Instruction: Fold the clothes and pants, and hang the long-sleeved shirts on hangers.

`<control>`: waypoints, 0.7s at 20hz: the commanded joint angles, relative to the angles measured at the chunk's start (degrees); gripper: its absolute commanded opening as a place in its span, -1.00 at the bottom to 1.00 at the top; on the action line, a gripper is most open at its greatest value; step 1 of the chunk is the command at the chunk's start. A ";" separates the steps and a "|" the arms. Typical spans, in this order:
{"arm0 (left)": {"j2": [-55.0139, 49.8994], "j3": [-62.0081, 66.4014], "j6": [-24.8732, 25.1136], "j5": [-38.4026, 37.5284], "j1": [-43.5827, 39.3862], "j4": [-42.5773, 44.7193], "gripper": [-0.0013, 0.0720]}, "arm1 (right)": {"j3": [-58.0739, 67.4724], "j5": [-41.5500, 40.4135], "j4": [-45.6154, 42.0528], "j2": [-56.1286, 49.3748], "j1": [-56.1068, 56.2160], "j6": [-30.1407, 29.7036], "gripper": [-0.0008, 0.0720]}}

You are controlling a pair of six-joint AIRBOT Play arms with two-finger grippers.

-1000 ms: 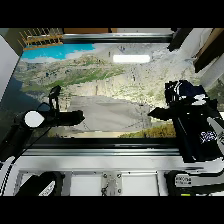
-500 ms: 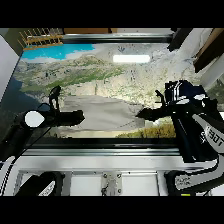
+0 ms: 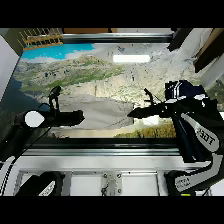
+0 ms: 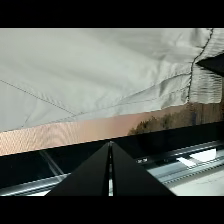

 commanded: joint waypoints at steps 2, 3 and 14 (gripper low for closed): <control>-0.02 -0.02 0.07 0.02 -0.02 0.09 -0.92 | 5.09 -1.38 1.01 4.98 -0.94 5.14 -0.94; -0.02 -0.02 0.07 0.02 -0.02 0.09 -0.93 | 7.30 -3.02 -1.73 7.50 -2.34 9.66 -0.94; -0.04 -0.02 0.13 1.11 -0.02 0.24 -0.92 | 17.94 -4.07 -30.01 34.45 -37.35 44.30 -0.94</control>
